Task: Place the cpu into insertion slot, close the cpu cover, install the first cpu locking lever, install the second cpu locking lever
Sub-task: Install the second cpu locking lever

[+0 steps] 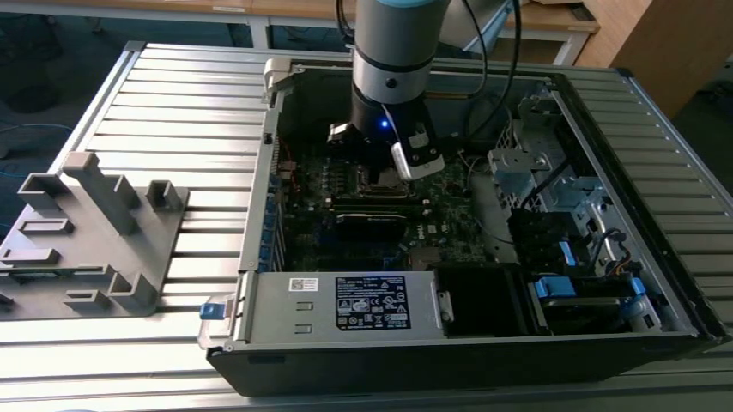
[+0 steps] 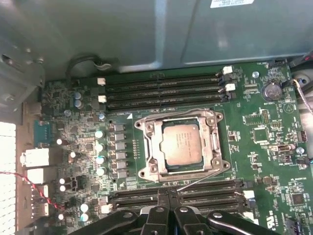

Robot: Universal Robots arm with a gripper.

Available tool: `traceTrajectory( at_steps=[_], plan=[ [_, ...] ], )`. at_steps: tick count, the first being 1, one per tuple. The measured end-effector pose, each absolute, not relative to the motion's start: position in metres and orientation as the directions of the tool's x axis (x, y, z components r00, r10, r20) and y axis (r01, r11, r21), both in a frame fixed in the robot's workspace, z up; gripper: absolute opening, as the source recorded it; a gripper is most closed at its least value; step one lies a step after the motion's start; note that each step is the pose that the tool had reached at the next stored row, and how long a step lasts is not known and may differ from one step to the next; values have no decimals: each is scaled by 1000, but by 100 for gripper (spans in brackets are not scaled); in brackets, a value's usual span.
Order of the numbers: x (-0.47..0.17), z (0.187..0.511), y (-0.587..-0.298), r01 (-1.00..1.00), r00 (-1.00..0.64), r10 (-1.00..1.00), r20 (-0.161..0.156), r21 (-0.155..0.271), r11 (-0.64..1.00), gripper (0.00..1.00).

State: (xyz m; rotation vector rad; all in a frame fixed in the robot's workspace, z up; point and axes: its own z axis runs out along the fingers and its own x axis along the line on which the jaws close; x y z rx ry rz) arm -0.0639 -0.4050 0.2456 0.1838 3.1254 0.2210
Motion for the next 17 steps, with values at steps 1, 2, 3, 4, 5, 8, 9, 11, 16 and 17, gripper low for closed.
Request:
traceTrajectory(
  at_steps=[1,2,3,4,5,8,9,11,16,17],
  plan=[
    [-63,245,-404,117,-993,117,5,131,985,11],
    [-63,245,-403,117,-993,117,5,123,986,11],
    [-63,244,-402,117,-993,117,5,117,986,11],
    [-63,243,-401,117,-993,117,4,112,987,11],
    [-62,242,-400,117,-993,117,4,108,987,11],
    [-62,241,-396,117,-993,117,4,104,988,11],
    [-62,241,-395,117,-993,117,4,104,988,11],
    [-62,240,-394,117,-993,117,4,104,988,11],
    [-63,236,-394,118,-993,118,4,102,988,11],
    [-63,235,-394,118,-993,118,4,102,988,11]
  ],
)
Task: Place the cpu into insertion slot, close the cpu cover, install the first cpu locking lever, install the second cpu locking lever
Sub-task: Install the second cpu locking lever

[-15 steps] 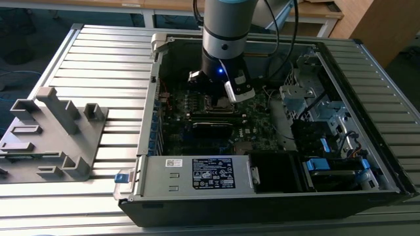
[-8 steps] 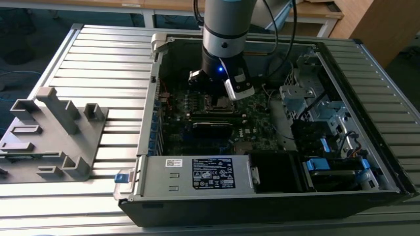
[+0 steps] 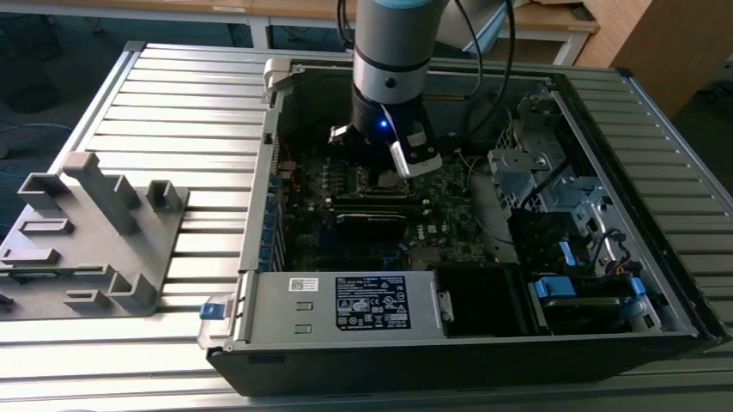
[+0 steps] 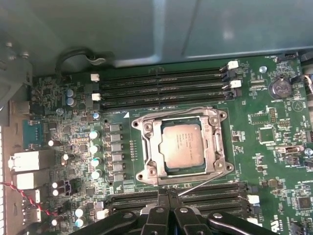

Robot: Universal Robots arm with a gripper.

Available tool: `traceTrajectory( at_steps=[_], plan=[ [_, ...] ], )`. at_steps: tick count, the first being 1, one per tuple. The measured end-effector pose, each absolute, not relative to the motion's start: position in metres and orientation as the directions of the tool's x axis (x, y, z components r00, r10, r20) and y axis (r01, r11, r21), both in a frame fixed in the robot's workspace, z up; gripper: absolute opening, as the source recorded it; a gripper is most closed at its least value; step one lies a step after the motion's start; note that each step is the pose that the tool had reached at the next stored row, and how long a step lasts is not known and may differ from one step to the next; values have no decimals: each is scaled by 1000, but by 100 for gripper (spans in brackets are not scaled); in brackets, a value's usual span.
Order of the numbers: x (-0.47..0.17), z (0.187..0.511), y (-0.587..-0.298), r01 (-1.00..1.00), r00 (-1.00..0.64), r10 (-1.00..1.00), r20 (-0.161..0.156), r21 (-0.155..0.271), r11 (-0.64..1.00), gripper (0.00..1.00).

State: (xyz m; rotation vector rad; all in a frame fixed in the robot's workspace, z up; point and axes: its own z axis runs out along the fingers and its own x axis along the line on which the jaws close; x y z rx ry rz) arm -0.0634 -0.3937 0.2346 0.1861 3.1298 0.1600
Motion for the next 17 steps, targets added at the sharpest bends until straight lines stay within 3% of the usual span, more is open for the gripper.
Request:
traceTrajectory(
  at_steps=[17],
  plan=[
    [-78,227,-399,132,-991,133,3,96,987,11]
  ],
)
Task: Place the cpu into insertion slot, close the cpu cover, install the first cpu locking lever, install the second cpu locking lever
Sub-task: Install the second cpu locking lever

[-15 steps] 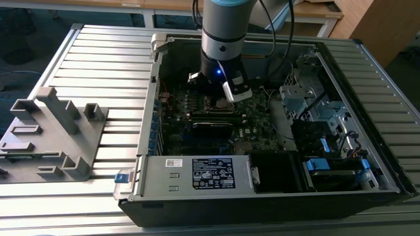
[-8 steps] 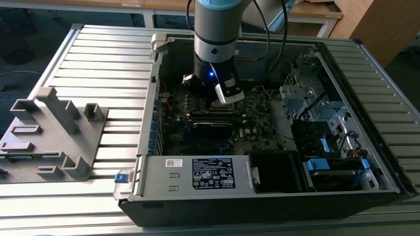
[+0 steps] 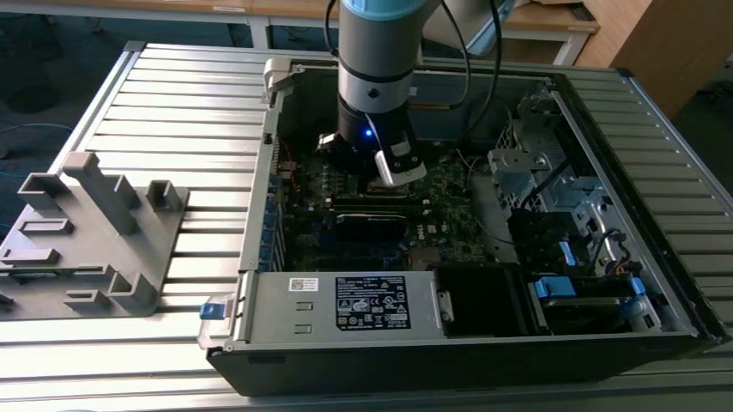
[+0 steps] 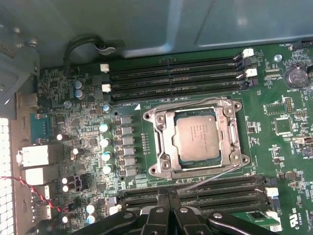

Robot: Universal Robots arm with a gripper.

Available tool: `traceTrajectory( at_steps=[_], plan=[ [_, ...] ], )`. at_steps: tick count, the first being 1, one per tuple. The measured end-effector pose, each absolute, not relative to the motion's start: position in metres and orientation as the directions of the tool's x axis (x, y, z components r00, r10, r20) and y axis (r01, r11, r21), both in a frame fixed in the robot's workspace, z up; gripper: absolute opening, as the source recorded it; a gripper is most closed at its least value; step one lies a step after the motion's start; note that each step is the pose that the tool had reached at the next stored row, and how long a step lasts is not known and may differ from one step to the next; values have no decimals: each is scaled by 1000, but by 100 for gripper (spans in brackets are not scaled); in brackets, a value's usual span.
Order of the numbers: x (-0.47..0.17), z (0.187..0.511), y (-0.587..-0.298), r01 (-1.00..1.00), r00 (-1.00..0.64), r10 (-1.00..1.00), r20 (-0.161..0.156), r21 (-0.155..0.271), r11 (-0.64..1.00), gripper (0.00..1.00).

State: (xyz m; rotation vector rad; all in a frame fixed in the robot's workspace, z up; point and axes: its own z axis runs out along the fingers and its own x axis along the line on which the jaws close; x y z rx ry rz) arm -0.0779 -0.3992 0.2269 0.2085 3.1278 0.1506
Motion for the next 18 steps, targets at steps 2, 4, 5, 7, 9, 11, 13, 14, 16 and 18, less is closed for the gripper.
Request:
traceTrajectory(
  at_steps=[2,4,5,7,9,11,13,14,16,18],
  plan=[
    [-78,227,-399,132,-991,133,3,96,987,11],
    [-78,224,-399,132,-991,133,3,96,987,11],
    [-78,223,-399,132,-991,133,3,96,987,11],
    [-78,219,-399,132,-991,133,3,96,987,11],
    [-79,216,-399,132,-991,133,3,96,987,11],
    [-81,212,-399,132,-991,133,3,96,987,11],
    [-83,208,-399,132,-991,133,3,96,987,11],
    [-84,207,-399,132,-991,133,3,96,987,11],
    [-84,205,-399,132,-991,133,3,96,987,11],
    [-84,205,-399,132,-991,133,3,96,987,11]
  ],
)
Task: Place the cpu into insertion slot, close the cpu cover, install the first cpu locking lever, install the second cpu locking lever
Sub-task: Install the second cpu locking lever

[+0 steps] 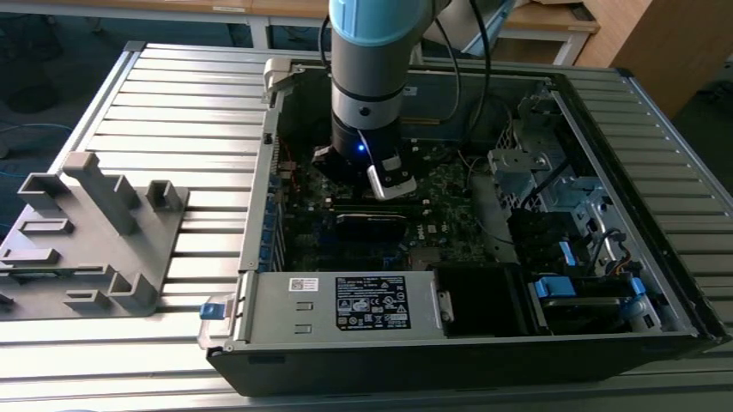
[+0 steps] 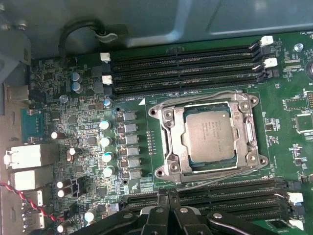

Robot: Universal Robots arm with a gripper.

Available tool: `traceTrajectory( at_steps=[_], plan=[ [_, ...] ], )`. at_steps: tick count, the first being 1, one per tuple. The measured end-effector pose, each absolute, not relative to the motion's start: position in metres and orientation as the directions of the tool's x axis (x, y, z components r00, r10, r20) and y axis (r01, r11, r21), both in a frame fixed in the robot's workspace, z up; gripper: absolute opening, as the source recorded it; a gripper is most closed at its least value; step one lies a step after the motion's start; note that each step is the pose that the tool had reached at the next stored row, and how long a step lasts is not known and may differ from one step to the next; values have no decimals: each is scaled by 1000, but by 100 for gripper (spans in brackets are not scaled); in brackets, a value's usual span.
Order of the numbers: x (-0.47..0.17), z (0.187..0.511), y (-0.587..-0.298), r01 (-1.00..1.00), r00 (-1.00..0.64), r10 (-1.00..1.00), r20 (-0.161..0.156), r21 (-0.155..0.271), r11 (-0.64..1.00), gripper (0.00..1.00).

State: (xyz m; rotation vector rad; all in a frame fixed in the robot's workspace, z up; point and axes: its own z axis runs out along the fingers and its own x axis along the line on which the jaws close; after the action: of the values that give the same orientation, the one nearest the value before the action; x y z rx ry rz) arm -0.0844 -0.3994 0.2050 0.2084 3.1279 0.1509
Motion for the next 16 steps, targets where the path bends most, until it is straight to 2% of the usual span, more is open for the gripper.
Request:
traceTrajectory(
  at_steps=[16],
  plan=[
    [-85,197,-399,132,-991,132,15,182,974,11]
  ],
)
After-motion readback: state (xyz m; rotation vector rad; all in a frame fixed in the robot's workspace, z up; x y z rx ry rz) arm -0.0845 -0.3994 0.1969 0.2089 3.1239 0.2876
